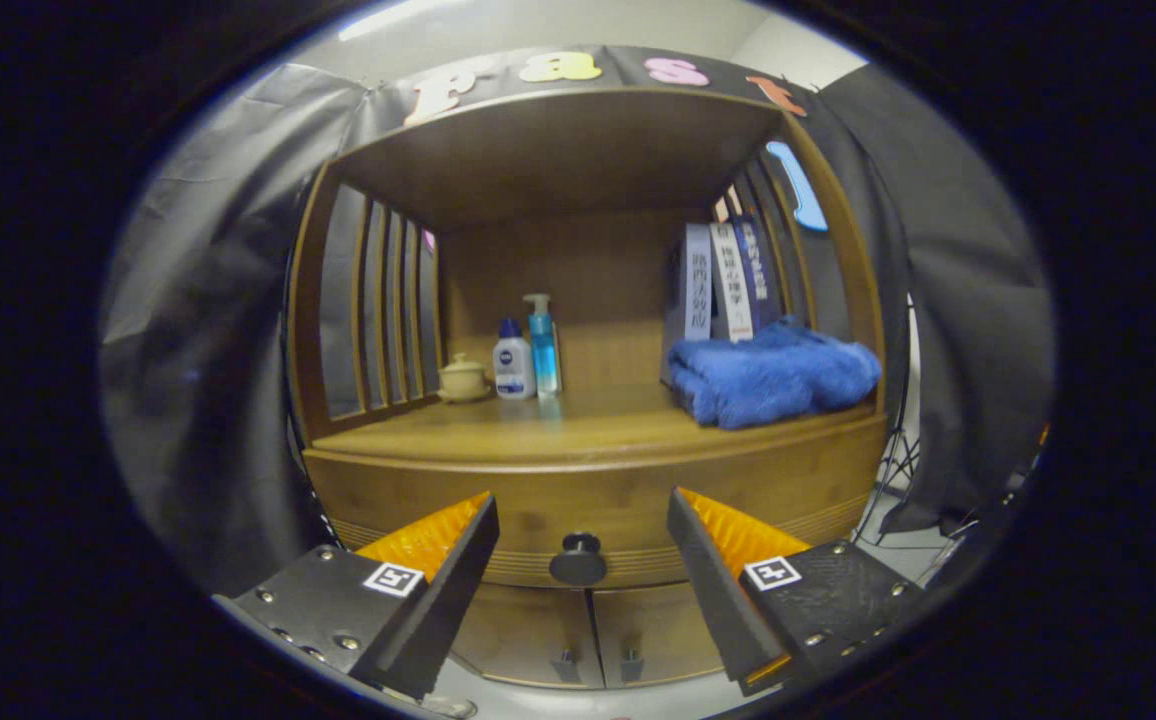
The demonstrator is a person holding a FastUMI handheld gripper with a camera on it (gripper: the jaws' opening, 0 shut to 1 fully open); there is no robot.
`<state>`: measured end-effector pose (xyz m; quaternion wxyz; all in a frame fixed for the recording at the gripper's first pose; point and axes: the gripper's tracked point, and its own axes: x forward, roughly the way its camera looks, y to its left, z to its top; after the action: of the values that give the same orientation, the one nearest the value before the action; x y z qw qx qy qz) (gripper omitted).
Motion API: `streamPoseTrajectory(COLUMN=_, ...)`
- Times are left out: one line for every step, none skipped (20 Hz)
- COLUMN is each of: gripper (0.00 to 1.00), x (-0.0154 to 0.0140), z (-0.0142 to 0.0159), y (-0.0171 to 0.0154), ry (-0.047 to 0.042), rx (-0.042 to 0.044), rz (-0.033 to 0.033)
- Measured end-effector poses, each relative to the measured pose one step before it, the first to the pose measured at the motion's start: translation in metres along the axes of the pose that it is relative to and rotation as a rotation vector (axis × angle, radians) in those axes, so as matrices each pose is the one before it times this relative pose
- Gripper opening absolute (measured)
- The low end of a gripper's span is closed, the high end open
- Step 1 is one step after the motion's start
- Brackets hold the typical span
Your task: Pull open the drawer, take out the items inside it, and place them on the countertop above the cabinet.
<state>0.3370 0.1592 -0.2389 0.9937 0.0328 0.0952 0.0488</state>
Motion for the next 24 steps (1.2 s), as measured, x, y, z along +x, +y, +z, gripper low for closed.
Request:
streamPoseTrajectory(gripper=1.00, x=0.00695, z=-0.01160, y=0.00262, ry=0.01658, rx=-0.00288, rz=0.00008)
streamPoseTrajectory(gripper=1.00, x=0.00844, z=-0.00907, y=0.00159, ry=0.01533, rx=-0.00269, rz=-0.00062)
streamPoseTrajectory(gripper=1.00, x=0.00602, z=-0.00702, y=-0.00006, ry=0.00953, rx=0.00010, rz=-0.00467)
streamPoseTrajectory(gripper=0.93, x=0.00662, z=-0.00677, y=-0.00130, ry=0.01358, rx=0.00157, rz=-0.00767)
streamPoseTrajectory(gripper=0.85, x=0.00524, z=-0.00579, y=-0.00109, ry=0.01124, rx=0.00372, rz=-0.00806)
streamPoseTrajectory(gripper=0.78, x=0.00787, z=-0.00448, y=-0.00102, ry=0.01340, rx=0.00898, rz=-0.00504)
streamPoseTrajectory(gripper=0.71, x=0.00402, z=-0.00528, y=-0.00207, ry=0.01341, rx=0.00705, rz=-0.00887)
streamPoseTrajectory(gripper=0.63, x=0.00812, z=-0.00093, y=0.00074, ry=-0.00080, rx=0.01993, rz=0.00313)
streamPoseTrajectory(gripper=0.56, x=-0.01224, z=-0.00176, y=0.00093, ry=0.01506, rx=0.00870, rz=0.00240)
streamPoseTrajectory(gripper=0.49, x=0.00027, z=0.00415, y=-0.00231, ry=-0.02013, rx=0.00001, rz=-0.00534)
streamPoseTrajectory(gripper=0.41, x=0.00238, z=-0.00624, y=0.00227, ry=0.01774, rx=-0.01536, rz=-0.00917)
streamPoseTrajectory(gripper=0.38, x=-0.00080, z=0.00063, y=-0.00034, ry=0.00510, rx=0.00394, rz=-0.01115)
streamPoseTrajectory(gripper=0.36, x=-0.00036, z=0.00027, y=-0.00067, ry=0.01661, rx=-0.00102, rz=-0.01347)
streamPoseTrajectory(gripper=0.31, x=0.00225, z=-0.00149, y=-0.00040, ry=0.00749, rx=0.00059, rz=-0.00906)
streamPoseTrajectory(gripper=0.27, x=-0.00668, z=-0.00030, y=-0.00071, ry=0.00988, rx=-0.00154, rz=0.00029)
streamPoseTrajectory(gripper=0.27, x=-0.00641, z=-0.00071, y=-0.00017, ry=0.00239, rx=0.00144, rz=0.00394)
streamPoseTrajectory(gripper=0.27, x=-0.00620, z=-0.00177, y=-0.00025, ry=0.00497, rx=0.00196, rz=0.00232)
streamPoseTrajectory(gripper=0.27, x=-0.00912, z=-0.00095, y=-0.00205, ry=0.00244, rx=0.00216, rz=0.00172)
streamPoseTrajectory(gripper=0.27, x=-0.01077, z=-0.00172, y=-0.00098, ry=0.00435, rx=-0.00086, rz=0.00098)
streamPoseTrajectory(gripper=0.27, x=-0.01134, z=-0.00237, y=-0.00068, ry=0.00273, rx=-0.00391, rz=0.00006)
streamPoseTrajectory(gripper=0.27, x=-0.01010, z=-0.00303, y=-0.00142, ry=0.00343, rx=-0.00360, rz=-0.00001)
streamPoseTrajectory(gripper=0.27, x=-0.01157, z=-0.00187, y=-0.00094, ry=0.00167, rx=0.00177, rz=0.00057)
streamPoseTrajectory(gripper=0.27, x=-0.01049, z=-0.00290, y=-0.00111, ry=0.00273, rx=0.00361, rz=0.00080)
streamPoseTrajectory(gripper=0.27, x=-0.01108, z=-0.00160, y=-0.00092, ry=0.00033, rx=0.00297, rz=0.00115)
